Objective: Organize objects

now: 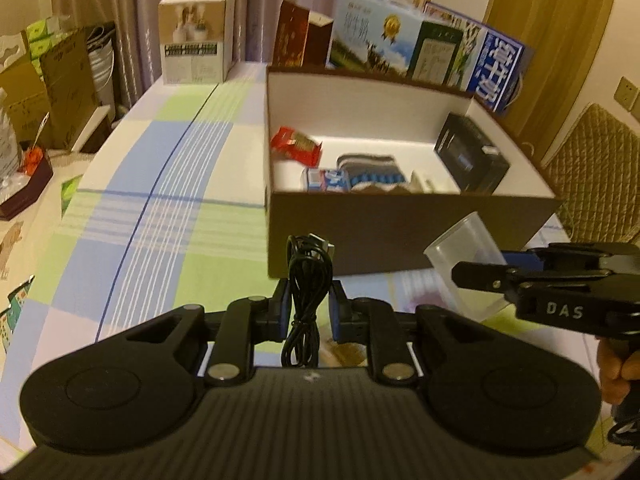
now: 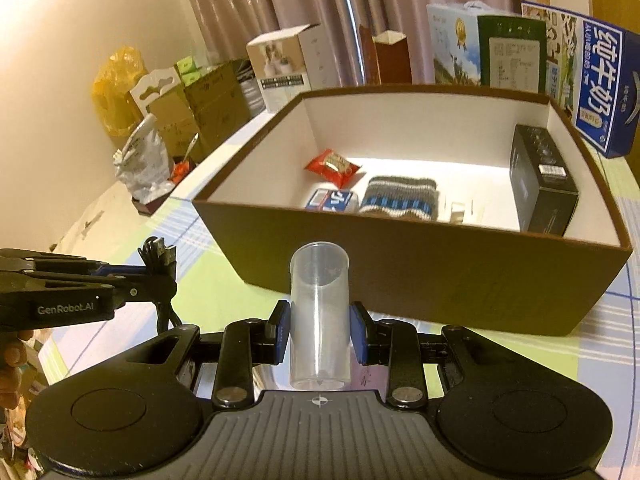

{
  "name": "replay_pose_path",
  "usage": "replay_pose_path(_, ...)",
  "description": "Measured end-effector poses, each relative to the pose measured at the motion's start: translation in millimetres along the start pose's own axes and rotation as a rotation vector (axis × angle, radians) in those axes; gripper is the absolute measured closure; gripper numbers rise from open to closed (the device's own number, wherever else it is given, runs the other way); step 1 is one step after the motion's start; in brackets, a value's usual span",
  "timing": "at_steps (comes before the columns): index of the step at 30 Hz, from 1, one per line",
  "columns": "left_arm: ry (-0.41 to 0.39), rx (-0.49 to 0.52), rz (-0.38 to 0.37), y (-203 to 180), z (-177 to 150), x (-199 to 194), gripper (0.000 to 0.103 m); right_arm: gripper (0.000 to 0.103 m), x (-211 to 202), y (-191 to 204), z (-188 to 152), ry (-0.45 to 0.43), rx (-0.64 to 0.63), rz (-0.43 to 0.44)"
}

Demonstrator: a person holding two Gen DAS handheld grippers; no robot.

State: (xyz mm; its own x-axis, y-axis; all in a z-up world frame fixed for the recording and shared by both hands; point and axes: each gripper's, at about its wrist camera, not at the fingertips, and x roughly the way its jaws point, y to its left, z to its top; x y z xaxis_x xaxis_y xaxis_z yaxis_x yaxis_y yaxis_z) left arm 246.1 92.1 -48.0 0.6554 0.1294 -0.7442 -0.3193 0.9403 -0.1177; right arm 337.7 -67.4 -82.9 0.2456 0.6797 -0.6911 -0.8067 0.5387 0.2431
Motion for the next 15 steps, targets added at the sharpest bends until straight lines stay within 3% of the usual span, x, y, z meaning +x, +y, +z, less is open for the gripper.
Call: replay_pose_path(15, -0.089, 0.029, -0.041, -18, 33, -22, 0.088, 0.074, -22, -5, 23, -0.082, 0.011, -0.009)
